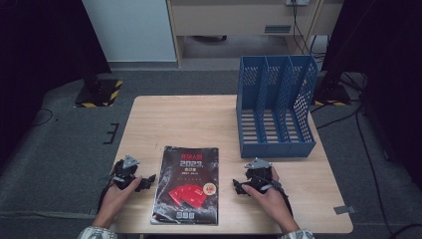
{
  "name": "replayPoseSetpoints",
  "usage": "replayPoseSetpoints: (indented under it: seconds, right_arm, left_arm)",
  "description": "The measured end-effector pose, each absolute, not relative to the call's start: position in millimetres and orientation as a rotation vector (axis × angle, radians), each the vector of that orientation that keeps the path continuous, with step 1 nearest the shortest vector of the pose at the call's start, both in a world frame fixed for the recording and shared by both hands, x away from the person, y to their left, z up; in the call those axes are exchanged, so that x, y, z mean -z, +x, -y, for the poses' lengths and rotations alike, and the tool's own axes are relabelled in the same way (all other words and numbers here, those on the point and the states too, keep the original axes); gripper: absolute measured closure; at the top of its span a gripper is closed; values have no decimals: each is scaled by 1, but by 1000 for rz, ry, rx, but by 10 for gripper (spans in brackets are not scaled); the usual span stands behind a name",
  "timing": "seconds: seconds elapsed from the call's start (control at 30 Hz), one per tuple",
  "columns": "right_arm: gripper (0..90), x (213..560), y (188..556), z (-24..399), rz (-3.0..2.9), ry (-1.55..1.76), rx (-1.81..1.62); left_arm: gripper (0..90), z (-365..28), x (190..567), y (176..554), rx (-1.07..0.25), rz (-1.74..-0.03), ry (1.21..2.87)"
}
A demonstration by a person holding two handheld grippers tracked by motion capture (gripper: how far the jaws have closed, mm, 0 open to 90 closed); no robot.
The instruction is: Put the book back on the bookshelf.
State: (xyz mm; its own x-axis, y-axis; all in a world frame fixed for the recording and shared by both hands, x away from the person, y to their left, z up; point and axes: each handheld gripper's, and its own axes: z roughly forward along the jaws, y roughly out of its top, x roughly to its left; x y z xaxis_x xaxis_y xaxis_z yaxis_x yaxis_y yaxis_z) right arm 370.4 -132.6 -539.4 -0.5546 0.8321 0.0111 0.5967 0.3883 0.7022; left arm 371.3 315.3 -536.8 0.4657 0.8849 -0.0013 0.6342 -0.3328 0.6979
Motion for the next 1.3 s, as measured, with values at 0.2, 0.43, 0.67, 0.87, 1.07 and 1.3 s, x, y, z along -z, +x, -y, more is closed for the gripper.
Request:
replayPoseSetpoints:
  seconds: [0.2, 0.43, 0.67, 0.87, 1.07, 1.3]
  right_arm:
    - [4, 540, 370, 133, -2312, 1239, -959]
    - [5, 539, 370, 133, -2318, 1232, -957]
    - [14, 538, 369, 132, -2344, 1229, -947]
    - [160, 530, 371, 132, -2396, 1143, -915]
    - [179, 516, 365, 122, -2400, 1020, -1053]
    - [319, 506, 352, 98, -2447, 885, -1137]
  left_arm:
    - [17, -317, 536, 370, -502, -1267, 2061]
    - [67, -321, 529, 368, -473, -1301, 2014]
    - [99, -313, 512, 355, -433, -1289, 1961]
    - [118, -300, 504, 340, -412, -1267, 1944]
    - [203, -294, 500, 333, -389, -1262, 1912]
    - [267, -280, 506, 339, -394, -1230, 1990]
